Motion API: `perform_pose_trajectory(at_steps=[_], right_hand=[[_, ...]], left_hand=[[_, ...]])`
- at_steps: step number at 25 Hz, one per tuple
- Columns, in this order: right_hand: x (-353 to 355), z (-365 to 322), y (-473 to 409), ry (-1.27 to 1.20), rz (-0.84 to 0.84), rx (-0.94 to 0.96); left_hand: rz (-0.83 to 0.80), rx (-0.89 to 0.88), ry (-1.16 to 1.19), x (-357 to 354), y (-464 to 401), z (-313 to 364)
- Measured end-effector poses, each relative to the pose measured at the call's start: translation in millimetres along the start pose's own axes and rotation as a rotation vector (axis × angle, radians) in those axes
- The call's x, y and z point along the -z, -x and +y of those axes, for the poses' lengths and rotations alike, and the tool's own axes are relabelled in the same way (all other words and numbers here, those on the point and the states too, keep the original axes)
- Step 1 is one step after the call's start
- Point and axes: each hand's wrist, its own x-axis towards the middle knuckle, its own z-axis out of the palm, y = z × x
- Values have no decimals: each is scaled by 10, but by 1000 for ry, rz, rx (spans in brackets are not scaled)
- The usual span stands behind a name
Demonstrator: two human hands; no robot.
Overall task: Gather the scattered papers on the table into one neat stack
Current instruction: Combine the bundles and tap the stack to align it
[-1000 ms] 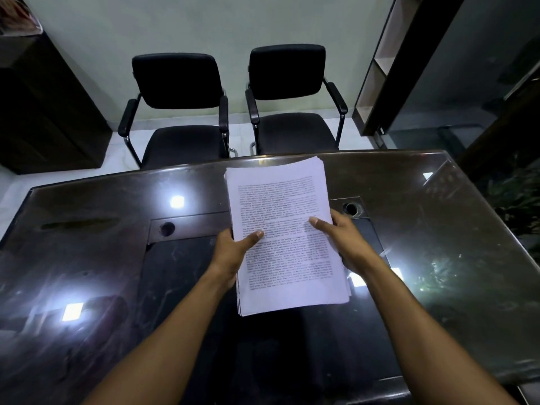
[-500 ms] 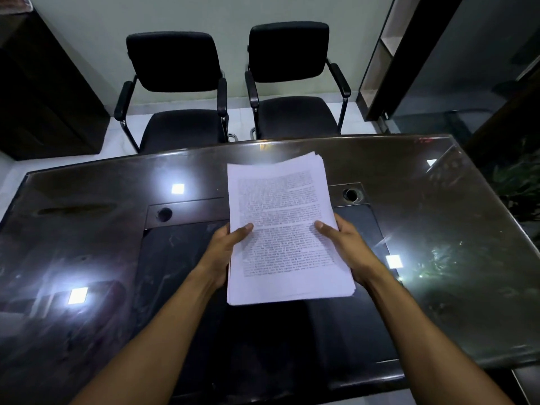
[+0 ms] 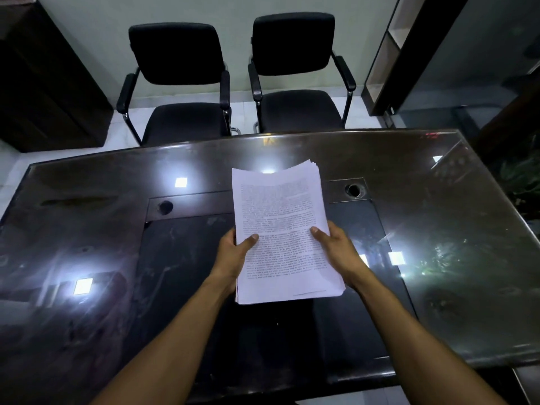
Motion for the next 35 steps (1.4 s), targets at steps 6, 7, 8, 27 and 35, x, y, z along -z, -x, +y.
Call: perform_pose_trajectory(at_steps=[6,7,8,27,35], right_hand=[[21,542,-115,401,63,-18],[33,636,-148,475,56,-39],[45,720,-162,567,49,-63],[247,1232,403,1433,-382,414],[144,963,4,662,-45,-11]], left_hand=[[69,24,-175,49,-21,-521],[73,37,-202,81,-30,-591],[71,58,-230,118,-36,-661],[199,-52,-855,173,-8,-723],[177,13,-507,150,-145,-645]])
